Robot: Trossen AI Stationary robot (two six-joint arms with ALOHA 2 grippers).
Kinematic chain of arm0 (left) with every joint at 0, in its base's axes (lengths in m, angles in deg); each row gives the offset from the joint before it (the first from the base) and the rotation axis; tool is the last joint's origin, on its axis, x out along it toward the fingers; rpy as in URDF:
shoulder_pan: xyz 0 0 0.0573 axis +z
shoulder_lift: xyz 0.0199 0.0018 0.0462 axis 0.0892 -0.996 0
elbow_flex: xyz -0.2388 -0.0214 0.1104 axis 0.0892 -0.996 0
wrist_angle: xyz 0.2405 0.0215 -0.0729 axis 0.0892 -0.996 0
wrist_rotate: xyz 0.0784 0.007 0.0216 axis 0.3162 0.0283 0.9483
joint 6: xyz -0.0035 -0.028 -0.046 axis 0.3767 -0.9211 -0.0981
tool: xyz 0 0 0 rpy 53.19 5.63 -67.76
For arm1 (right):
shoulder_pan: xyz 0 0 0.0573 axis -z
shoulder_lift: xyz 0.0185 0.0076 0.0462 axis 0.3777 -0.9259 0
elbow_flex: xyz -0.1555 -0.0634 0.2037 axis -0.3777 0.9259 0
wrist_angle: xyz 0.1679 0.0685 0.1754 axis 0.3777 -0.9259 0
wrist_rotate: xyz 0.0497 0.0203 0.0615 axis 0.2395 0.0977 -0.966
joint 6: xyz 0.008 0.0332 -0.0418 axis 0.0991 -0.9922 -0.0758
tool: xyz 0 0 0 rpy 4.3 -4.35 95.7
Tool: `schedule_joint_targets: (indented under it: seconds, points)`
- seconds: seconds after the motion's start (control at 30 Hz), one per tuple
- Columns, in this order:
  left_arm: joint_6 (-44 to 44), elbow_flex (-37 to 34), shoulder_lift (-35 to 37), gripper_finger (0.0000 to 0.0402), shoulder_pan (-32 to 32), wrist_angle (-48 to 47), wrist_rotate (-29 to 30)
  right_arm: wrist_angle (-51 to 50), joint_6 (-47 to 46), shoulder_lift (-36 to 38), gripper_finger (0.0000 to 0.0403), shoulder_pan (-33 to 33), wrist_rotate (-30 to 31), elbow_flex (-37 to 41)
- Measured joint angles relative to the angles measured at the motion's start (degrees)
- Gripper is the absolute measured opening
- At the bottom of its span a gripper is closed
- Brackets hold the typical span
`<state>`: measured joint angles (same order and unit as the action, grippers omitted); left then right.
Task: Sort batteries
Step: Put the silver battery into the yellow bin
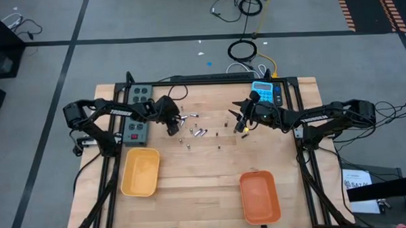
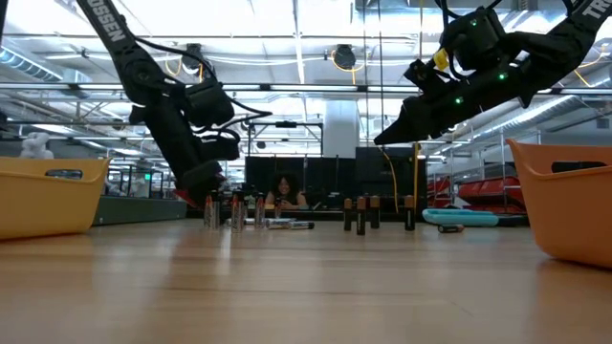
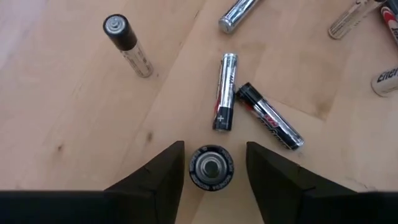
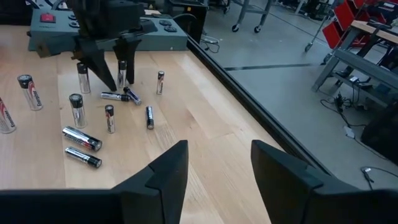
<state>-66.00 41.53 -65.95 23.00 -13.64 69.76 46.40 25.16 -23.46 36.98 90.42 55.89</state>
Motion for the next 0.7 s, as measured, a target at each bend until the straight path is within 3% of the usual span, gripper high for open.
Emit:
schedule_joint_targets:
  seconds: [0.07, 0.2, 0.37, 0.53, 0.6, 0.7]
  points:
    - [0.2, -0.1, 0.0, 0.0143, 0.0, 0.2, 0.1, 0.0, 0.0, 0.0, 0.0167, 0.0, 0.0, 0.0]
    - [1.5, -0.1, 0.0, 0.0052, 0.0, 0.0, 0.6, 0.3, 0.0, 0.0, 0.0167, 0.0, 0.0, 0.0]
    - [2.5, 0.0, 1.3, 0.0052, 0.0, -1.0, 1.6, 0.4, 0.0, 0.0, 0.0167, 0.0, 0.0, 0.0]
    - [3.0, 4.2, 11.8, 0.0052, 0.4, -8.0, 1.7, 0.4, 0.0, 0.0, 0.0167, 0.2, 0.2, 0.0]
    - [2.1, 6.3, 17.5, 0.0052, 0.4, -14.3, 0.8, 0.4, -0.1, 0.0, 0.0166, 0.2, 0.2, 0.0]
    - [-3.8, 10.7, 24.2, 0.0052, 0.1, -28.3, -5.9, 0.4, -0.3, 0.0, 0.0166, 0.2, 0.3, 0.0]
